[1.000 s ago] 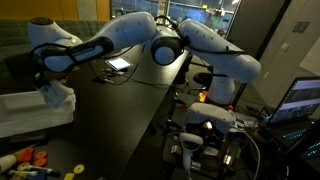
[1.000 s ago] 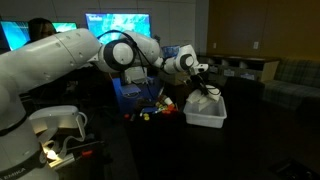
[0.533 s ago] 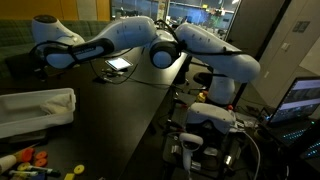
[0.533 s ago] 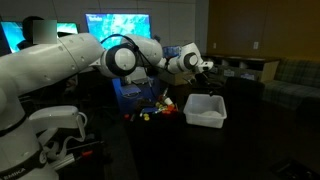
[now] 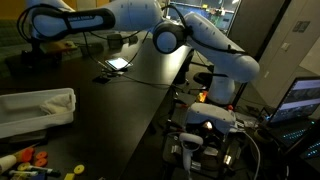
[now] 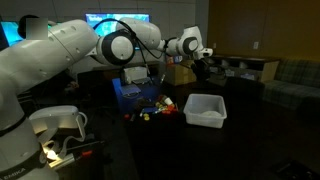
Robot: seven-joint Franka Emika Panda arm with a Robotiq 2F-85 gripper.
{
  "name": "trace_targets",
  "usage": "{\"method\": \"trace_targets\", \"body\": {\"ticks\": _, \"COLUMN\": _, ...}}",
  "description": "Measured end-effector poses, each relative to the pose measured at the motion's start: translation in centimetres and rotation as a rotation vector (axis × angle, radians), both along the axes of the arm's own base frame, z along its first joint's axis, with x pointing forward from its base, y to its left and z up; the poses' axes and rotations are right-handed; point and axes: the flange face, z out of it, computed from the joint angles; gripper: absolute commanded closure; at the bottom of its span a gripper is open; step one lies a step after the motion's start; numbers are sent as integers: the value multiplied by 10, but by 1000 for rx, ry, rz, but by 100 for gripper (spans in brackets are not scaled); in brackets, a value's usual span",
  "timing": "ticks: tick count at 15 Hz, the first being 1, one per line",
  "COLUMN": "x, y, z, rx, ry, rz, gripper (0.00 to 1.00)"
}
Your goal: Use the white towel to move the objects on the table to the left, then put the towel in the bowl
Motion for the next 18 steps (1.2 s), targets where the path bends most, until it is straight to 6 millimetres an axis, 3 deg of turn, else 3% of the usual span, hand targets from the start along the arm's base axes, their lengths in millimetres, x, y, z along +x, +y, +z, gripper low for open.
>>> {"method": "trace_targets", "body": {"ticks": 4, "x": -29, "y": -1, "z": 47, "rx": 44, "ry": 176, "rz": 100, "gripper": 0}}
{"method": "trace_targets", "body": {"ticks": 9, "x": -77, "y": -19, "z": 96, "rx": 82, "ry": 393, "rz": 116, "gripper": 0}}
{"method": "trace_targets", "body": {"ticks": 14, "x": -125, "y": -43, "z": 134, "rx": 126, "ry": 487, "rz": 112, "gripper": 0}}
{"method": "trace_targets", "body": {"ticks": 18, "x": -165, "y": -69, "z": 154, "rx": 139, "ry": 523, "rz": 111, "gripper": 0}}
